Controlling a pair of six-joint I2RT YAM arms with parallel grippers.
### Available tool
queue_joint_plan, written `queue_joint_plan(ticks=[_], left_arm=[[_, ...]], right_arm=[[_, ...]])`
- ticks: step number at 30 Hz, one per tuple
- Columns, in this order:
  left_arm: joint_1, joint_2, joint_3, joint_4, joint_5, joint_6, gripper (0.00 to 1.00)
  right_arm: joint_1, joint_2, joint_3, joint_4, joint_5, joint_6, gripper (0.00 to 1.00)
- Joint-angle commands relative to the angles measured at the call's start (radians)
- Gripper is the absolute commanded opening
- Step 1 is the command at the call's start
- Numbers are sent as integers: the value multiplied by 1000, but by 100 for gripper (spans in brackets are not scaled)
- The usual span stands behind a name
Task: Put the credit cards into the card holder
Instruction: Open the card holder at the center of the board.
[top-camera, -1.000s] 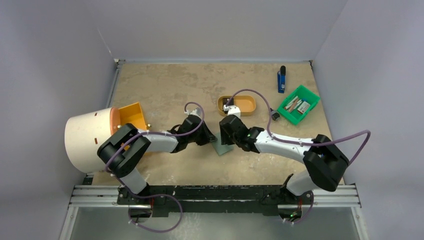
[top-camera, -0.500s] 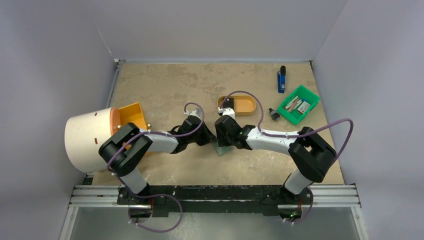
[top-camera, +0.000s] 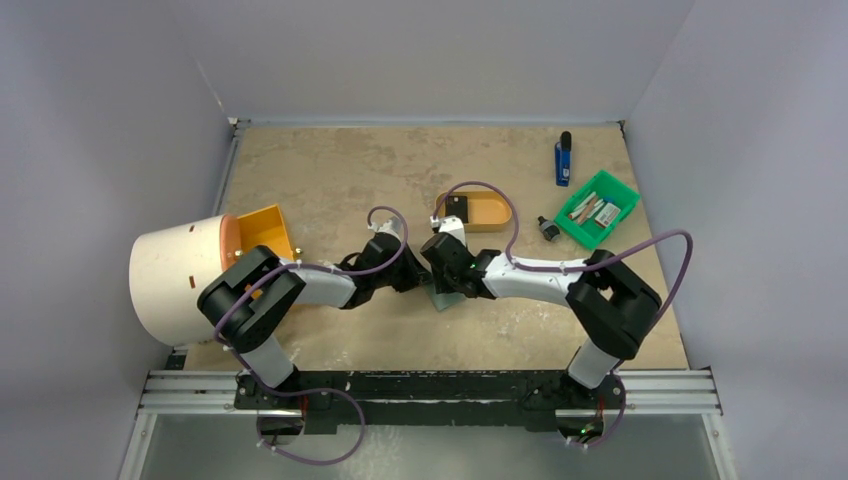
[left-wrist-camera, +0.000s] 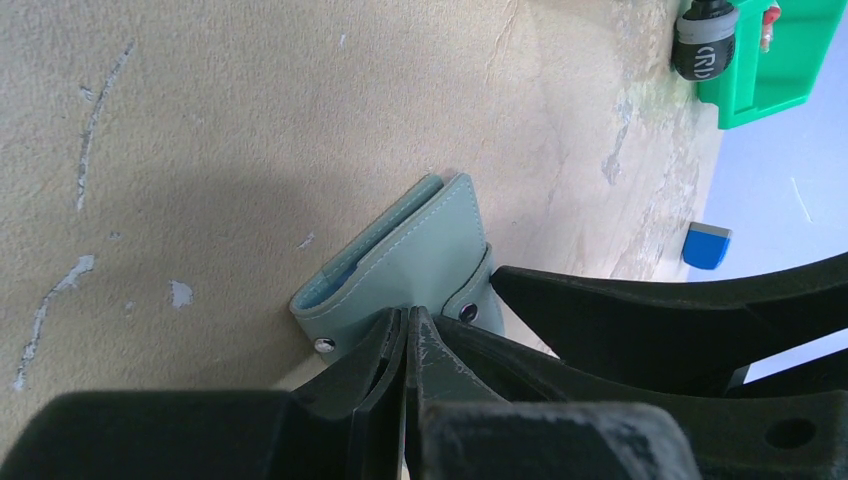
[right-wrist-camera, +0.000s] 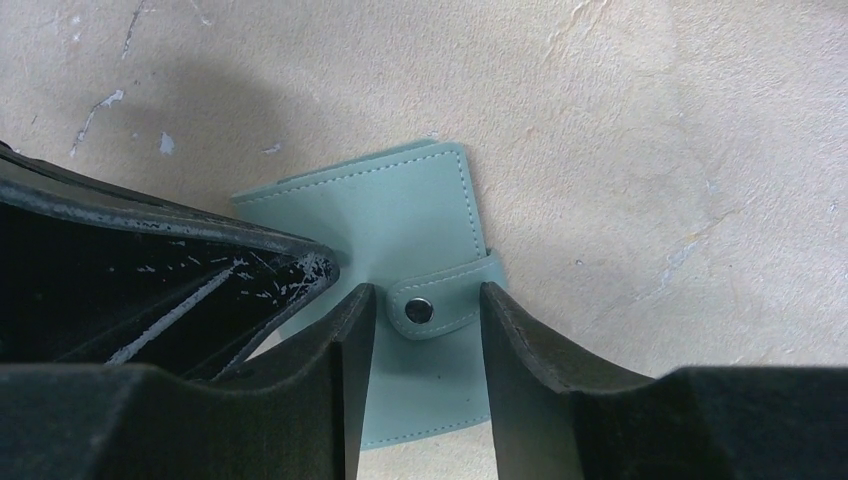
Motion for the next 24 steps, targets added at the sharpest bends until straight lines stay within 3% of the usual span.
queue_joint_plan(ticks=[1, 24], left_arm=[[9, -9, -20, -17, -21, 10, 0], [10, -24, -20, -49, -32, 26, 0]], right_arm=[[-1, 47, 29, -54, 78, -6, 44], [1, 42, 17, -57, 95, -5, 35]])
